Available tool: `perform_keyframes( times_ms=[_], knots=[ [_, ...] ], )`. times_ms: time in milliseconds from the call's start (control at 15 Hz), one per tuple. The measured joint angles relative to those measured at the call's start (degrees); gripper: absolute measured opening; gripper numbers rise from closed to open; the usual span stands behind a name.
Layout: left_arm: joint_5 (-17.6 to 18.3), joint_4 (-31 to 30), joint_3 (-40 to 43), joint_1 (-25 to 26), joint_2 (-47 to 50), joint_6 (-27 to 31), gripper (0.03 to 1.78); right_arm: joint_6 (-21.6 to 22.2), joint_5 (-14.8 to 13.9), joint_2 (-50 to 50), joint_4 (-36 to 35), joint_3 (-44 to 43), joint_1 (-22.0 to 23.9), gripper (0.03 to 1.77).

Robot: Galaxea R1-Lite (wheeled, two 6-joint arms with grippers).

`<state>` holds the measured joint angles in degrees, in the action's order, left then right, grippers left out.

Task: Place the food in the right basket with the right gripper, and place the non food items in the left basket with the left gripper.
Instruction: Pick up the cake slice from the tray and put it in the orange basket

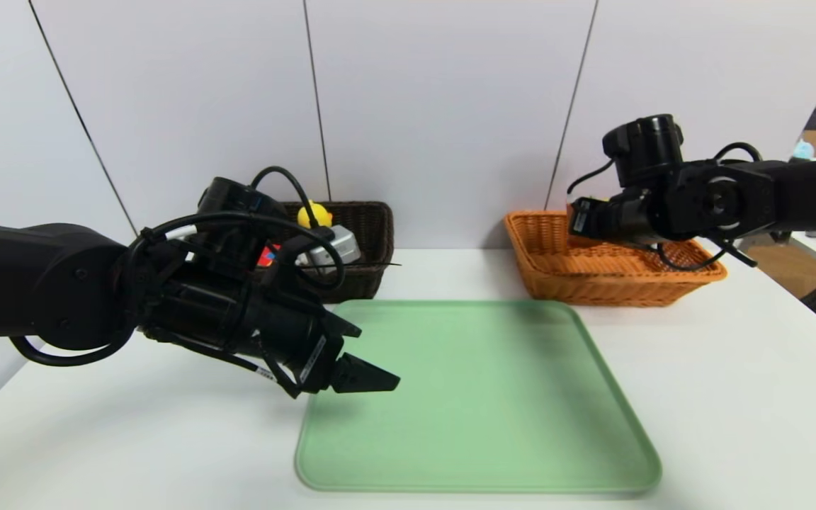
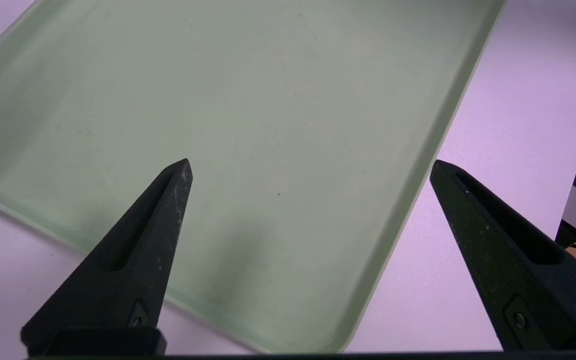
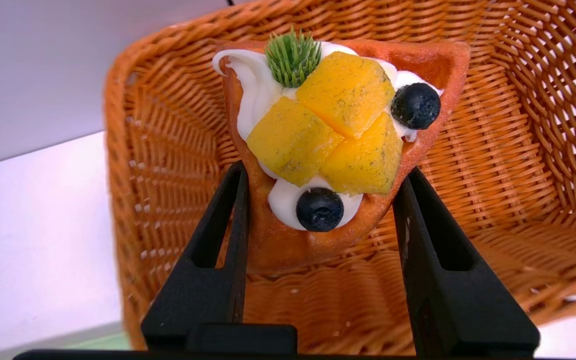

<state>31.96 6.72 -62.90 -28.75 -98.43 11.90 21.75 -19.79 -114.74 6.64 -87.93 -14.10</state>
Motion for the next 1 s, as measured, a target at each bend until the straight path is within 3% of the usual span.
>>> perform_keyframes(
  times_ms=[533,1000],
  knots=[
    [0.0,-0.1,0.1,0.1,0.0,0.0,1.69,-0.4,1.3,-7.6,0.5,-4.9,3.6,0.85],
    [0.0,-0.6,0.0,0.2,0.0,0.0,1.69,-0.5,1.7,-8.4,0.3,-5.3,3.7,1.35]
  ],
)
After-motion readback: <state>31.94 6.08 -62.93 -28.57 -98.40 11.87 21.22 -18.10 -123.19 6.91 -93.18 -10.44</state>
